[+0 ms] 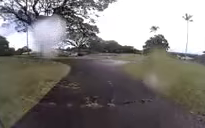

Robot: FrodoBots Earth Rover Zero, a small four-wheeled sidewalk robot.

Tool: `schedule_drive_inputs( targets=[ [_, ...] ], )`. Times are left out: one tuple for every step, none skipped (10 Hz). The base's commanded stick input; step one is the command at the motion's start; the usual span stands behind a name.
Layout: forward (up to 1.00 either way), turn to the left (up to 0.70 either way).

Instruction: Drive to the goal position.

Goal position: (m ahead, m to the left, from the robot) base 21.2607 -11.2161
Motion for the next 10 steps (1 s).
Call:
schedule_drive_inputs(
  targets=[
    [0.85, 0.00],
    [0.85, 0.00],
    [0.85, 0.00],
    [0.85, 0.00],
    [0.85, 0.00],
    [0.85, 0.00],
    [0.85, 0.00],
    [0.85, 0.00],
    [0.85, 0.00],
    [0.85, 0.00]
  ],
)
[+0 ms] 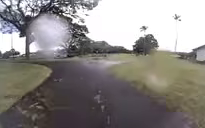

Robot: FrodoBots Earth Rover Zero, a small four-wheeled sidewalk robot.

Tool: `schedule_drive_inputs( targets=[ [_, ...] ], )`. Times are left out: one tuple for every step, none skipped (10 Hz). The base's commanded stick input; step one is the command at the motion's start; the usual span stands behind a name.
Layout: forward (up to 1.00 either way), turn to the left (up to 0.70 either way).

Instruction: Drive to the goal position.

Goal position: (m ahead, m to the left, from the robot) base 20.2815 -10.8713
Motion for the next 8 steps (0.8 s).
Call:
schedule_drive_inputs(
  targets=[
    [0.85, 0.00],
    [0.85, 0.00],
    [0.85, 0.00],
    [0.85, 0.00],
    [0.85, 0.00],
    [0.85, 0.00],
    [0.85, 0.00],
    [0.85, 0.00]
  ],
)
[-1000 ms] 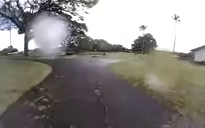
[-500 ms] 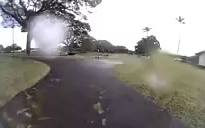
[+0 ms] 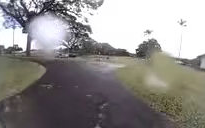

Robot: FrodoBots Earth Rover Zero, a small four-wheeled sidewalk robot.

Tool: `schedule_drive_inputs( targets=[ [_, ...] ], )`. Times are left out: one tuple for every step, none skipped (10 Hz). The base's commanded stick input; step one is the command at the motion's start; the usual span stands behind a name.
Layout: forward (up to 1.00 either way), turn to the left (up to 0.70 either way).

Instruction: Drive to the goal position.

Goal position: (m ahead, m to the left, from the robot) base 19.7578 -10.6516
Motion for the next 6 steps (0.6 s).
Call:
schedule_drive_inputs(
  targets=[
    [0.85, 0.00],
    [0.85, 0.00],
    [0.85, 0.00],
    [0.85, 0.00],
    [0.85, 0.00],
    [0.85, 0.08]
  ],
)
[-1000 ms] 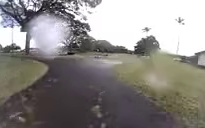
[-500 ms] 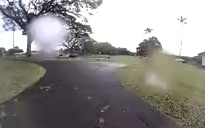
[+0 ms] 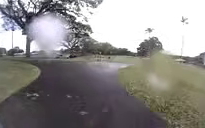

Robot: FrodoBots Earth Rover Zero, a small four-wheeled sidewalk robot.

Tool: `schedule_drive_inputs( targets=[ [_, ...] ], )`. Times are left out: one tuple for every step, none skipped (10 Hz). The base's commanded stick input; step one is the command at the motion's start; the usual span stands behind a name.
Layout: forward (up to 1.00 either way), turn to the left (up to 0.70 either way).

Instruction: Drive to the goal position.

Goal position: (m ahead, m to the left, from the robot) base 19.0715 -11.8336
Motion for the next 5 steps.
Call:
schedule_drive_inputs(
  targets=[
    [0.85, 0.33],
    [0.85, 0.34],
    [0.85, 0.34],
    [0.85, 0.34],
    [0.85, 0.30]
  ],
)
